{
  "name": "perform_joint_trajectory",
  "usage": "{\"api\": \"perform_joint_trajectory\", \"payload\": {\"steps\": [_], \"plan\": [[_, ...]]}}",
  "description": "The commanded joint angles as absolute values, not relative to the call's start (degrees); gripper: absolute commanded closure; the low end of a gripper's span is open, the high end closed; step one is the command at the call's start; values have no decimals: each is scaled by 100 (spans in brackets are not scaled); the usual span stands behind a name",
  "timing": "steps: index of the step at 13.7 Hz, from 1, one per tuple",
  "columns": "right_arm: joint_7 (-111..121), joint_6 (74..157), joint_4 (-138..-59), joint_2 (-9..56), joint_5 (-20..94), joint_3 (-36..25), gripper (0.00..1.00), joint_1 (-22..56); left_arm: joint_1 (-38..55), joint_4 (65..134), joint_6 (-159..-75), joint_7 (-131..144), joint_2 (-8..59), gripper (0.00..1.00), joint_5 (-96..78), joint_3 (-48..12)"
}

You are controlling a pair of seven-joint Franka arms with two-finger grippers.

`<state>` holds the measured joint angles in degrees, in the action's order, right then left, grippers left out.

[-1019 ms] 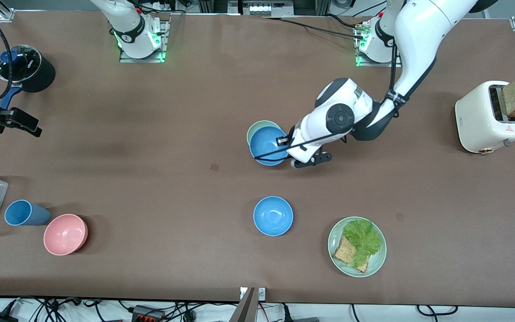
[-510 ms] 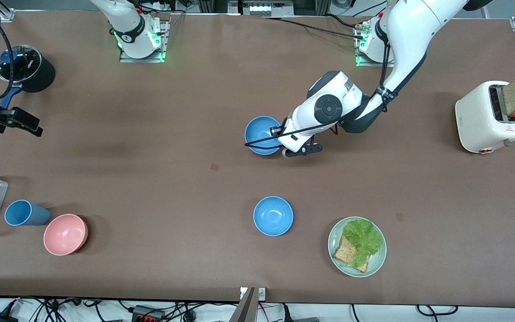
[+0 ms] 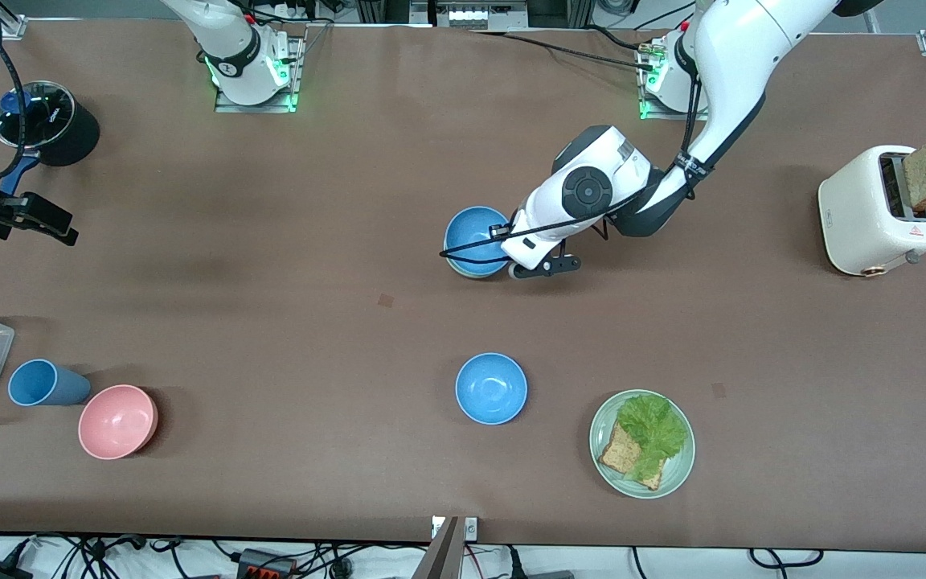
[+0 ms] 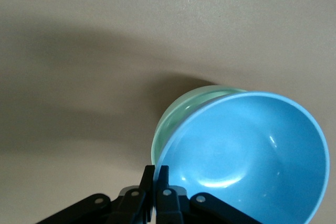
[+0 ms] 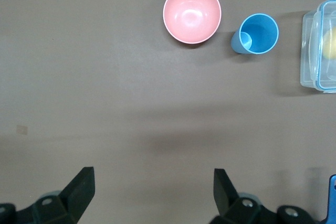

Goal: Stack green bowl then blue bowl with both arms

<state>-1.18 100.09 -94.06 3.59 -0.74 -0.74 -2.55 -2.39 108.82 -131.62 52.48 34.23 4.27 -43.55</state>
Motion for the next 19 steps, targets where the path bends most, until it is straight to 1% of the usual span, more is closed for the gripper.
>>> {"api": "perform_joint_trajectory", "payload": {"steps": [1,4,6,7,9,12,14,15,16,17,19], "plan": [[-35,9905,-9316,378,-123,-9,0,-290,-229,11039,-13298,5308,3261,95,536,-4333],[-35,9905,-9316,387,-123,-9,0,-299,-246,11013,-13254,5422,3252,70,536,-4342],[-35,9905,-9316,387,-114,-9,0,-290,-237,10986,-13245,5537,3243,63,527,-4342],[-35,9905,-9325,387,-114,-9,0,-290,-281,10969,-13193,5555,3217,63,527,-4359],[-53,9905,-9316,396,-114,-9,0,-290,-334,10672,-12668,5581,3191,62,527,-4386],[-62,9914,-9316,387,-105,-9,0,-316,-509,9803,-11552,5511,3190,59,510,-4394],[-62,9914,-9316,387,-105,-9,0,-316,-632,9275,-10875,5467,3199,47,501,-4395],[-62,9914,-9316,387,-105,-9,0,-316,-685,9038,-10611,5319,3199,33,501,-4395],[-62,9914,-9316,387,-97,-9,0,-308,-755,8861,-10426,5100,3199,7,501,-4395],[-62,9931,-9316,387,-97,-9,0,-308,-843,8694,-10293,4880,3199,0,501,-4395],[-70,9923,-9316,387,-88,-9,0,-308,-1027,8395,-10073,4589,3199,0,510,-4386]]}}
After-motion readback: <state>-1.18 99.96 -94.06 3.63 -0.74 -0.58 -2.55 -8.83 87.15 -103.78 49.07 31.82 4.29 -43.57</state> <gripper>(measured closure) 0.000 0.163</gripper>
